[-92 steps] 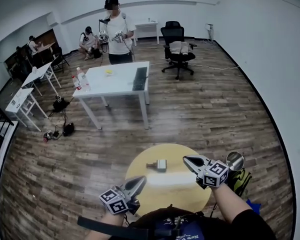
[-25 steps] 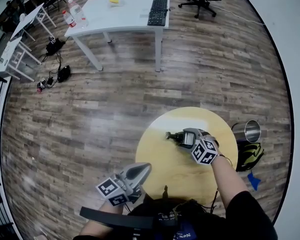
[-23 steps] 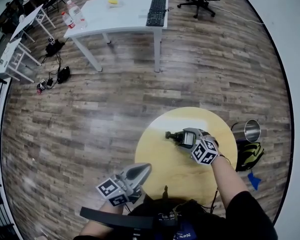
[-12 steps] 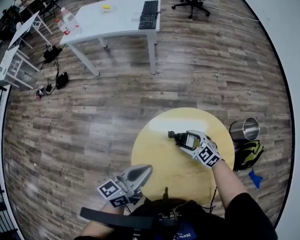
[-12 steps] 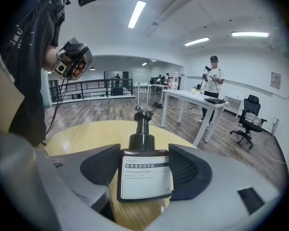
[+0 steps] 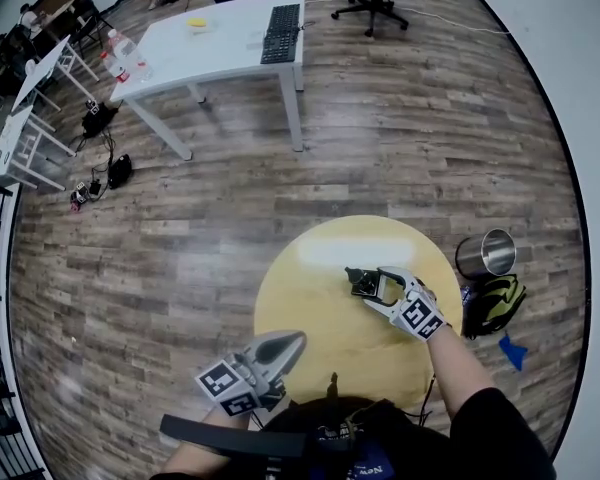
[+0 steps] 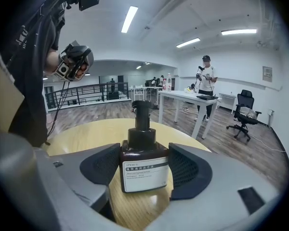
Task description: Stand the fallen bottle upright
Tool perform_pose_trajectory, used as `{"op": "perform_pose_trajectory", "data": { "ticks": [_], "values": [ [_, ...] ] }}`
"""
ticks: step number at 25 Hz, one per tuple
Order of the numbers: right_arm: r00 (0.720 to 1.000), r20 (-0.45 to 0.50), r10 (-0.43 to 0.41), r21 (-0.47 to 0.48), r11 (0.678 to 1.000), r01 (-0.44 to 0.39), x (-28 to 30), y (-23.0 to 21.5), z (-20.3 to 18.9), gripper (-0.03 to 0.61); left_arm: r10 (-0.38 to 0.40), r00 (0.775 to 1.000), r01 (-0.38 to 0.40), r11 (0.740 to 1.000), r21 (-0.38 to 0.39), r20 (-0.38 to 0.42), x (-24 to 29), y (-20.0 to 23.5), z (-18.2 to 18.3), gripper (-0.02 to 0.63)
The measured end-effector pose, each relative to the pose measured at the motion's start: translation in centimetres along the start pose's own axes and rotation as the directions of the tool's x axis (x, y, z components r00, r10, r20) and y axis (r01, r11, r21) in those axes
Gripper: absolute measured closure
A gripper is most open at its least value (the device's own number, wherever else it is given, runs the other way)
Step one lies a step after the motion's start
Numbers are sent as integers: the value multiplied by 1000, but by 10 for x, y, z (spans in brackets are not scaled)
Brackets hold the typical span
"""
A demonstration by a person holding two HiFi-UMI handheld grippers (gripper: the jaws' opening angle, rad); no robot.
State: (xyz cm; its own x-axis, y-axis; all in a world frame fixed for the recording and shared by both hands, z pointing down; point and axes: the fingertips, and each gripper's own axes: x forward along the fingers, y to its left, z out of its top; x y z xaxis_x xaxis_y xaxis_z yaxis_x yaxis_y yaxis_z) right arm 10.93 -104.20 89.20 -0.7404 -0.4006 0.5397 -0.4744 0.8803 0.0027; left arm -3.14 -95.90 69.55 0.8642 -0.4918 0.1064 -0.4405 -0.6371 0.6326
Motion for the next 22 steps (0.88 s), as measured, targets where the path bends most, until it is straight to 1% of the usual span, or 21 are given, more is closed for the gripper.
{"op": "perform_pose_trajectory", "data": {
  "ticks": [5, 7, 10, 15, 18, 22],
  "values": [
    [999, -52, -4, -12, 1000, 3, -13, -1, -19, 244, -14, 1000, 14, 1000, 3, 1, 13, -11, 0, 611],
    [997, -80, -6, -17, 1000, 5, -15, -3, -29, 244, -15, 1000, 15, 1000, 0, -7, 17, -14, -1, 611],
    [996, -94, 4, -25, 1000, -7, -17, -4, -40, 244, -14, 1000, 14, 1000, -5, -23, 23, -18, -5, 611],
    [994, -105, 17, -26, 999, -20, -19, -2, -42, 244, -15, 1000, 15, 1000, 0, -21, 28, -30, -6, 611],
    [993, -122, 5, -29, 1000, -9, -25, -2, -39, 244, -14, 1000, 15, 1000, 7, -20, 30, -41, -7, 611],
    [996, -91, -8, -8, 1000, 7, -45, 0, -25, 230, -9, 1000, 9, 1000, 27, -8, 28, -57, -2, 611]
  ]
}}
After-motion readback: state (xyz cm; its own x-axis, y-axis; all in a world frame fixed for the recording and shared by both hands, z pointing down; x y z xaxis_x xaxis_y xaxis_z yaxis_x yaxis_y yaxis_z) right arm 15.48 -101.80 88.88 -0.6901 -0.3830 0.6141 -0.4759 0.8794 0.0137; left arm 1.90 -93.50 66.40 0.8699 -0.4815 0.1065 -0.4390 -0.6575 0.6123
